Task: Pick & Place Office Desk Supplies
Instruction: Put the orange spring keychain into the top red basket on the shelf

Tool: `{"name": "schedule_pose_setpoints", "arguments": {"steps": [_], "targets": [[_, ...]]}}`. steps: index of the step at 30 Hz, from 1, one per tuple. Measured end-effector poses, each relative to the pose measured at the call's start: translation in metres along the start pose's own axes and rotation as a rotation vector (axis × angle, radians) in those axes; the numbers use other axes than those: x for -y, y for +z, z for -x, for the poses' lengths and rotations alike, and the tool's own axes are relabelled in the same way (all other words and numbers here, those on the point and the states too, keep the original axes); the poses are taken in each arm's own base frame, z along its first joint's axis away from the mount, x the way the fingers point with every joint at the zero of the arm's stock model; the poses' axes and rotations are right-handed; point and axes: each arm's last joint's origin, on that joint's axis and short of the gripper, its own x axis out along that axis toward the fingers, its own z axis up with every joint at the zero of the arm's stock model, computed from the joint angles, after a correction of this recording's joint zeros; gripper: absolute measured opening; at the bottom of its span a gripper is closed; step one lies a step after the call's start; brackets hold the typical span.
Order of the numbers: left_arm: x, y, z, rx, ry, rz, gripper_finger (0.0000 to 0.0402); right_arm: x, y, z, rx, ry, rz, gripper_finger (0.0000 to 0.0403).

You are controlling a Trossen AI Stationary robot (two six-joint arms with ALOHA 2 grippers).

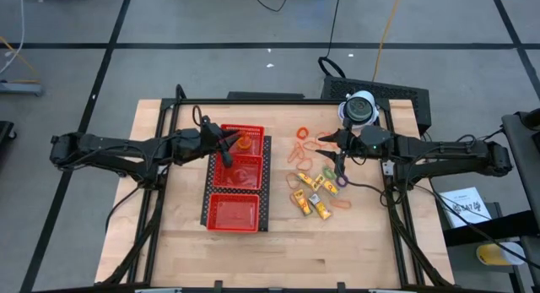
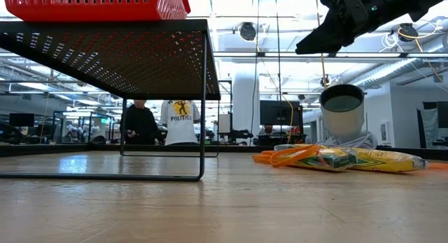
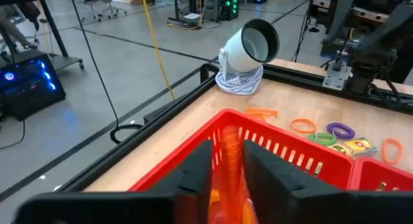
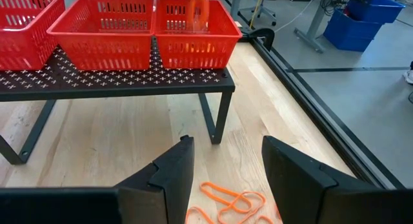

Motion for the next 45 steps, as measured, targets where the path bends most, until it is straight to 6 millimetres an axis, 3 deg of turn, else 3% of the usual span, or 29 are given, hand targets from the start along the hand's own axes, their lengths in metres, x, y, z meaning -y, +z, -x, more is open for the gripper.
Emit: {"name": "schedule_pose_setpoints", "arguments": {"steps": [7,12,15,20,23,30,39,45], "targets": [[0.000,0.000,0.000,-0.001,0.008,-0.044,0.0208,0.000,0.000,0.000,0.000,0.000,0.000,0.0173],[0.001,0.004,0.001,0.037,-0.009,-0.006,0.0244,0.000,0.000,-0.002,0.000,0.000,0.000,0.0173],[0.001,0.015,0.013,0.103,-0.059,0.008,0.0256,-0.001,0.000,-0.006,0.000,0.000,-0.017,0.0173],[-0.009,0.028,0.043,0.183,-0.085,-0.023,0.0261,-0.002,-0.006,-0.015,-0.044,0.002,-0.025,0.0173],[-0.015,0.020,0.052,0.182,-0.084,-0.012,0.0256,-0.003,-0.009,-0.022,-0.070,0.003,-0.021,0.0173],[-0.020,-0.003,0.056,0.157,-0.087,0.037,0.0246,0.002,-0.016,-0.051,-0.075,-0.033,-0.035,0.0173],[-0.019,-0.007,0.054,0.141,-0.087,0.045,0.0251,0.041,-0.056,-0.088,-0.272,-0.179,-0.121,0.0165],[-0.017,-0.010,0.050,0.123,-0.085,0.040,0.0246,0.055,-0.078,-0.108,-0.326,-0.217,-0.110,0.0164]]}}
